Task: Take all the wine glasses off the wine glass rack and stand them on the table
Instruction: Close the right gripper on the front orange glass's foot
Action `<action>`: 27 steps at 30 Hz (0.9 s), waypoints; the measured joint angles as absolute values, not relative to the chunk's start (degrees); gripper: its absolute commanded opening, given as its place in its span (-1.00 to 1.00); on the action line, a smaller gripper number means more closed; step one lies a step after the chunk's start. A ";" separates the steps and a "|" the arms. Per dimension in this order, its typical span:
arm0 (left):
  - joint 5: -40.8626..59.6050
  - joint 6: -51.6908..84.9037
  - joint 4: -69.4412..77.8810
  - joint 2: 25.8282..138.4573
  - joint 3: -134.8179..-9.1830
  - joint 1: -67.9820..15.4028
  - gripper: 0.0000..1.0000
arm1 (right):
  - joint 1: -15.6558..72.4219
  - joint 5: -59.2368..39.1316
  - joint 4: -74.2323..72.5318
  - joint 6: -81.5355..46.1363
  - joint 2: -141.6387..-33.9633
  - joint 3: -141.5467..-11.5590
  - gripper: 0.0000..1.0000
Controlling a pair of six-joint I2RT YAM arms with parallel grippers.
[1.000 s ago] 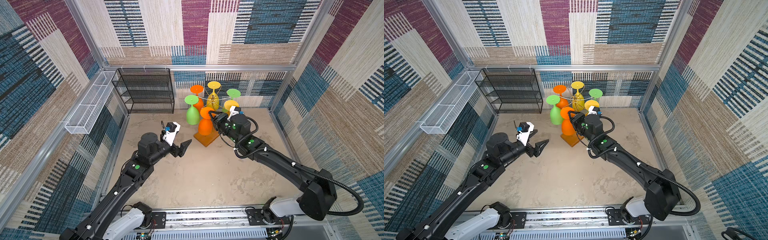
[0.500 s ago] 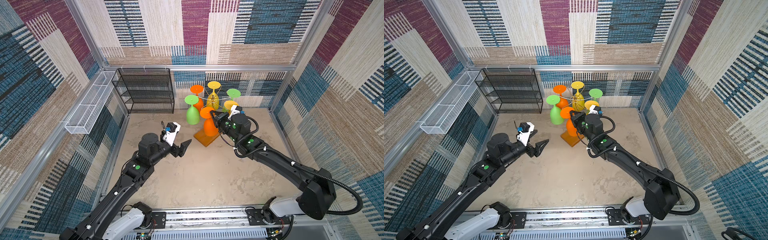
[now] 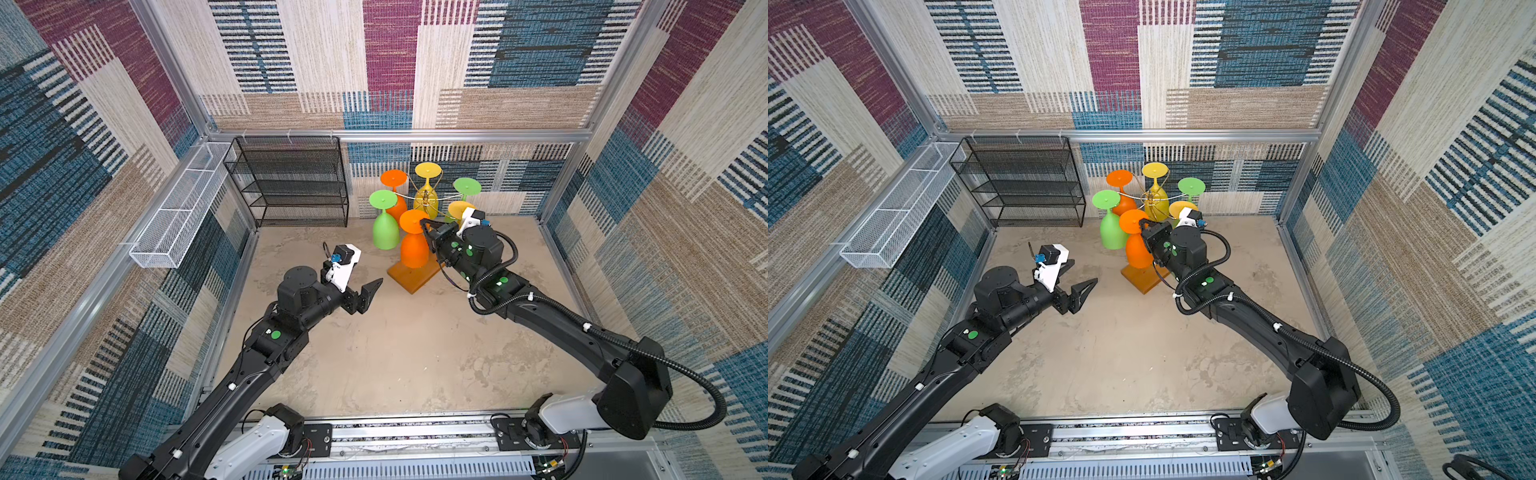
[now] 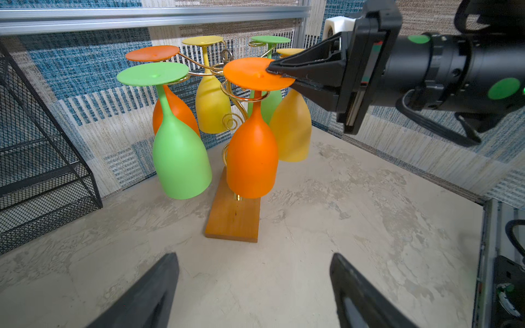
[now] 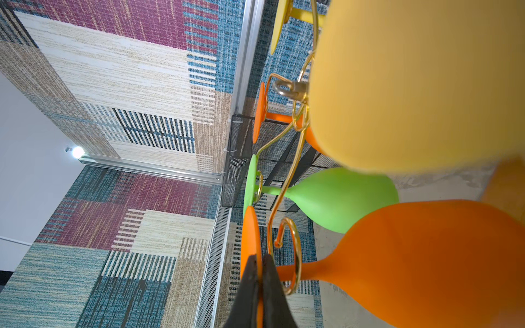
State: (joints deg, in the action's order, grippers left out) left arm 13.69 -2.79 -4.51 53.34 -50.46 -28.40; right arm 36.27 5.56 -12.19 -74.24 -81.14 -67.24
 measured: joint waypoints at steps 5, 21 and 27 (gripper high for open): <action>13.69 -2.79 -4.51 53.56 -50.46 -28.51 0.72 | 36.40 4.89 -12.45 -73.82 -81.80 -68.55 -1.00; 13.65 -2.76 -4.54 54.30 -50.46 -29.30 0.72 | 37.87 5.32 -12.34 -72.34 -84.73 -72.25 -1.00; 13.45 -2.76 -4.54 54.37 -50.46 -29.54 0.72 | 37.47 8.38 -12.16 -72.36 -84.73 -72.77 -1.00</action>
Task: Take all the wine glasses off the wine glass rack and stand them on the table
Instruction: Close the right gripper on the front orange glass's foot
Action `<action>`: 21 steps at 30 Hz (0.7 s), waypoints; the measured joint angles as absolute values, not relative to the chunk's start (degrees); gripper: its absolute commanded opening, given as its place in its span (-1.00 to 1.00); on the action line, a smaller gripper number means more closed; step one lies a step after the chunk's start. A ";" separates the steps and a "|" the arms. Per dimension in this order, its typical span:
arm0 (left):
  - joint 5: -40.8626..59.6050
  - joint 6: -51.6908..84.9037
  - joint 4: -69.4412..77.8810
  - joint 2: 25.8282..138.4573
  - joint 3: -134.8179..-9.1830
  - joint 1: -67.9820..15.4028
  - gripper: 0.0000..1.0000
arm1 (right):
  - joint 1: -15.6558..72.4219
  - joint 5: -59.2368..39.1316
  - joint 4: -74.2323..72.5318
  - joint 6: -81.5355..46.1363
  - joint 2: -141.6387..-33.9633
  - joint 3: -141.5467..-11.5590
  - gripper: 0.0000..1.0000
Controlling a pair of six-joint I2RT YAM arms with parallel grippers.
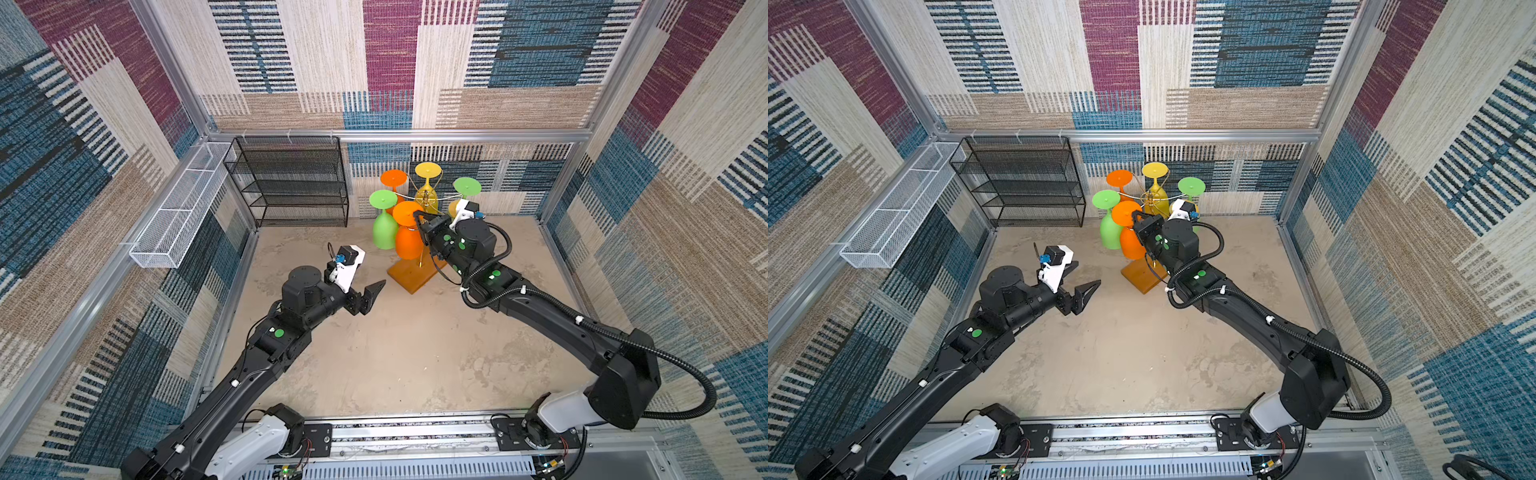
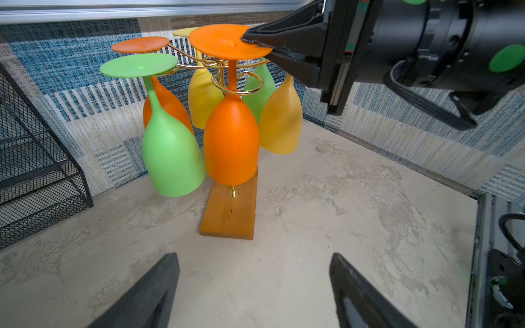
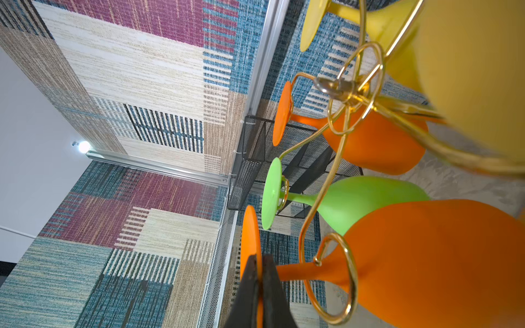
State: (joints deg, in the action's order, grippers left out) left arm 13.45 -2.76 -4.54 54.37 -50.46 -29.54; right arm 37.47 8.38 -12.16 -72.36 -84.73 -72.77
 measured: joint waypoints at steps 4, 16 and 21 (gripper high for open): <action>13.45 -2.79 -4.54 54.41 -50.46 -29.74 0.72 | 36.51 9.63 -12.16 -72.38 -84.42 -72.47 -1.00; 13.43 -2.79 -4.58 55.27 -50.48 -30.11 0.72 | 33.26 11.57 -12.23 -73.45 -80.55 -68.16 -1.00; 12.36 -2.79 -4.58 55.61 -50.48 -30.11 0.72 | 33.04 10.98 -12.29 -73.43 -78.70 -65.78 -1.00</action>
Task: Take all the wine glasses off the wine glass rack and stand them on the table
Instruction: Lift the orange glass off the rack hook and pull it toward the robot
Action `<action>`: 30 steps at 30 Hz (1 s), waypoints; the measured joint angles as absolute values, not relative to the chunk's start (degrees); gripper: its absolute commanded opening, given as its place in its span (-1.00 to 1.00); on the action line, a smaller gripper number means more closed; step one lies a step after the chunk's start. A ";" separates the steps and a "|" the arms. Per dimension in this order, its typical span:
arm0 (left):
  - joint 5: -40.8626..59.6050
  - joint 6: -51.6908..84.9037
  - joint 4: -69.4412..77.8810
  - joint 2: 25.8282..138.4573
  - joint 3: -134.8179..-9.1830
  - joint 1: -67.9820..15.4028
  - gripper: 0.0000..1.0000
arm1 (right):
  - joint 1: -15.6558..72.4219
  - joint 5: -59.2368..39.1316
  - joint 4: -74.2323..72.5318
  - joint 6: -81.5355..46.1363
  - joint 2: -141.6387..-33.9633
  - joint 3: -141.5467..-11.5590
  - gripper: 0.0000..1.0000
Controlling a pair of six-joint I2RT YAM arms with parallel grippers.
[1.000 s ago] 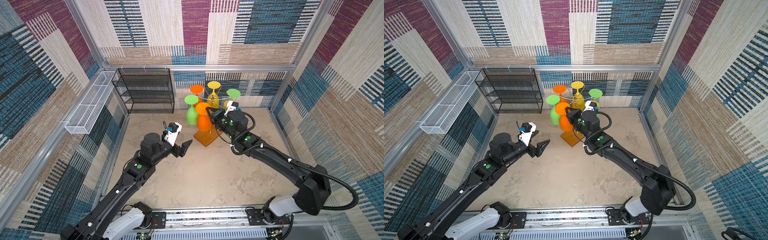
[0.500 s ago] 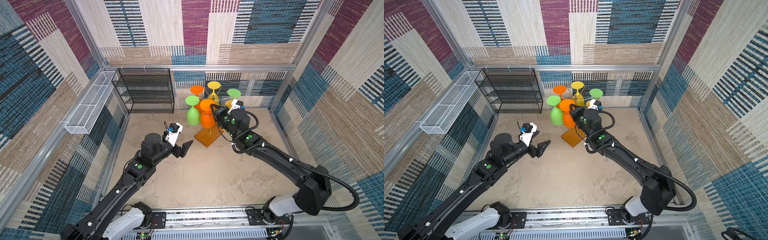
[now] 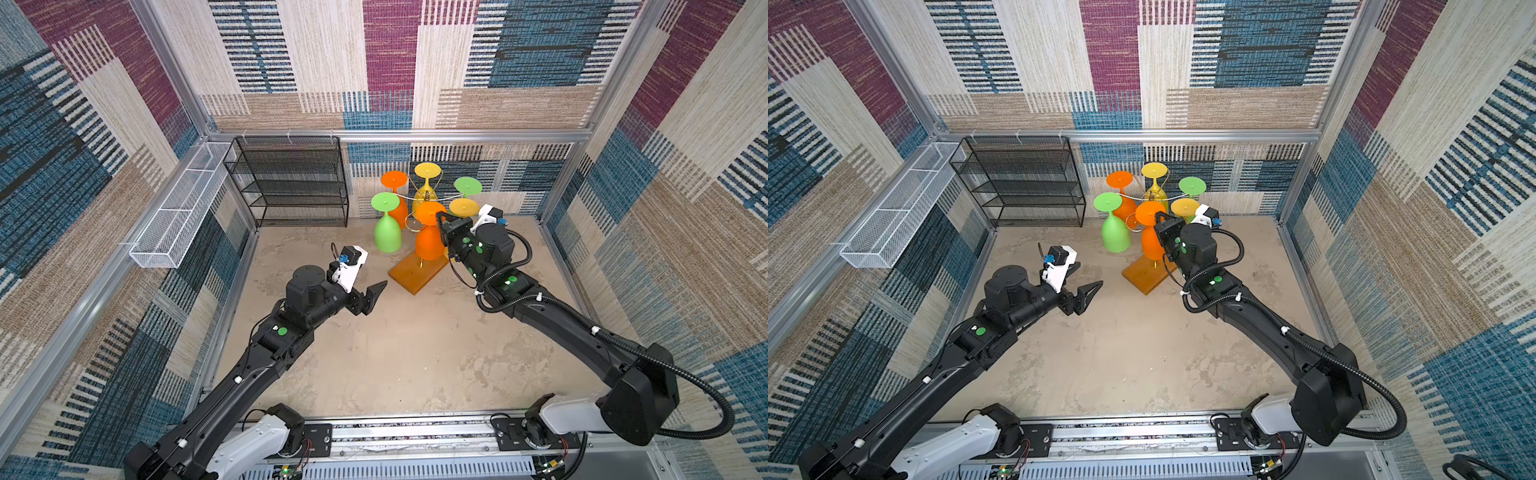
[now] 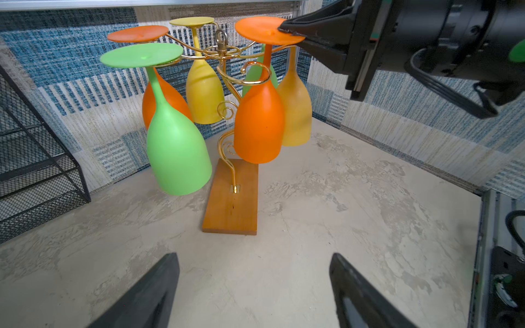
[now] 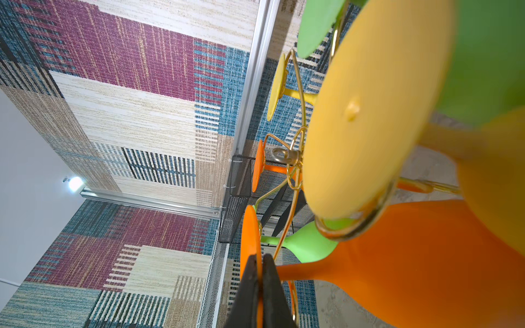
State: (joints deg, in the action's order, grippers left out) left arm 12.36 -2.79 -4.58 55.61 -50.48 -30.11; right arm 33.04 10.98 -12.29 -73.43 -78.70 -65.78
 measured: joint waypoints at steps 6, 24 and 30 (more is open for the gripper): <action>11.97 -2.79 -4.75 56.29 -50.48 -30.26 0.72 | 33.06 9.13 -12.19 -71.88 -75.53 -62.15 -1.00; 4.21 4.03 -12.95 60.86 -59.11 -30.22 0.70 | 41.04 2.98 -10.70 -53.12 -64.29 -51.75 -1.00; -0.14 12.73 -26.87 61.41 -66.76 -30.13 0.65 | 45.78 0.43 -11.90 -41.63 -61.36 -46.48 -1.00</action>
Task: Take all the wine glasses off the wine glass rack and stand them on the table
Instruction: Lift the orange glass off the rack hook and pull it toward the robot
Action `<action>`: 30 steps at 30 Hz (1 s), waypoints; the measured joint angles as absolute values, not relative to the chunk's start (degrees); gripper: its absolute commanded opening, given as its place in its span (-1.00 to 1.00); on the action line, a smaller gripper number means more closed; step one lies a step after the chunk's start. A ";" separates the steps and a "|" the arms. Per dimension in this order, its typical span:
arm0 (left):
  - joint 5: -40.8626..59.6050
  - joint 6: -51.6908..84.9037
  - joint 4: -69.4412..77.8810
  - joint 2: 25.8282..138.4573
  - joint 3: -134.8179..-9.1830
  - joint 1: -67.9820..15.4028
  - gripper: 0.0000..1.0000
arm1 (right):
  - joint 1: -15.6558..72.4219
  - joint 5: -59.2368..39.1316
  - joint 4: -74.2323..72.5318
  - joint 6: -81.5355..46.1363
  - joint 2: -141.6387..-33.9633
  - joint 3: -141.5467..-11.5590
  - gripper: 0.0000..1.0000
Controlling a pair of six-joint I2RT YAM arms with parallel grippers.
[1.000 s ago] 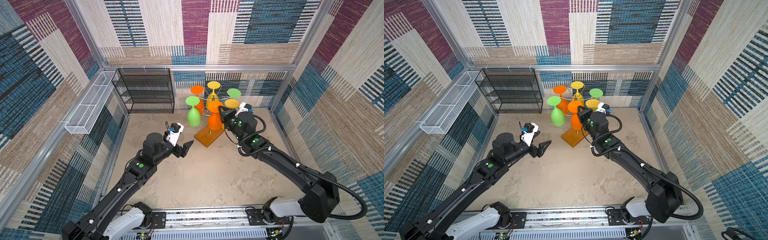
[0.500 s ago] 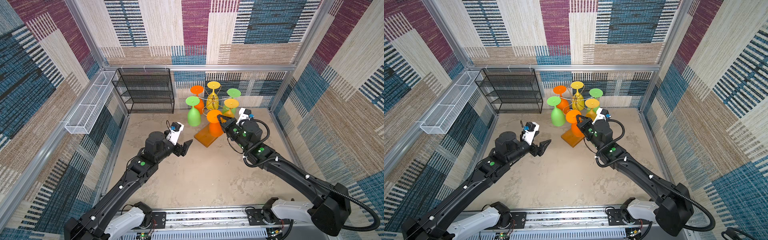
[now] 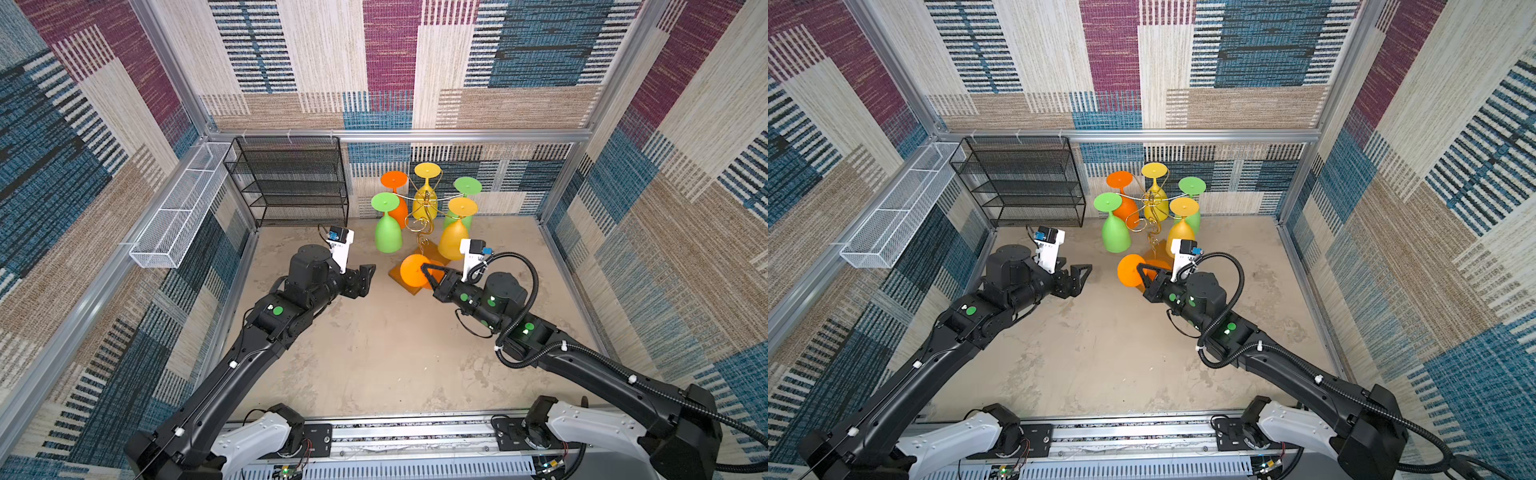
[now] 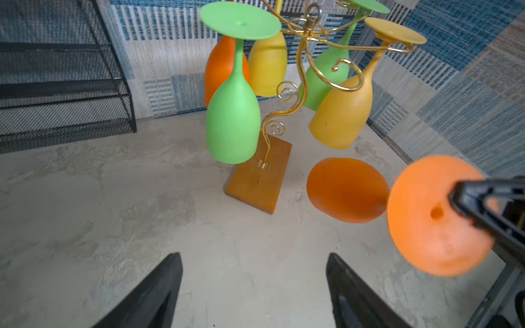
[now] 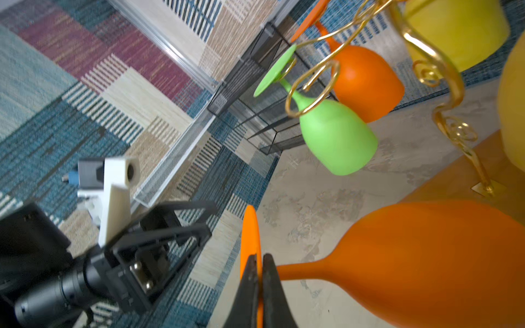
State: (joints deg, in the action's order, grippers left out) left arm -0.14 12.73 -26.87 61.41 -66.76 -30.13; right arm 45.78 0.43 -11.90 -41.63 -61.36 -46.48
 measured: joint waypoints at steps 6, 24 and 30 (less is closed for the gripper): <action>-1.50 25.76 -42.78 60.80 -69.84 -30.13 0.61 | 55.13 -0.99 -16.08 -25.80 -61.12 -41.52 -1.00; 6.04 61.45 -63.51 55.61 -63.64 -30.13 0.58 | 74.56 14.22 -27.51 9.04 -72.36 -35.03 -1.00; 10.20 67.16 -62.67 57.21 -62.81 -30.13 0.40 | 76.09 20.64 -30.30 15.27 -76.58 -36.05 -1.00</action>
State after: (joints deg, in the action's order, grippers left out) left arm 10.20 67.16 -62.67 57.21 -62.81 -30.13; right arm 76.09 20.64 -30.30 15.27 -76.58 -36.05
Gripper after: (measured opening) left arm 0.734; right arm 0.068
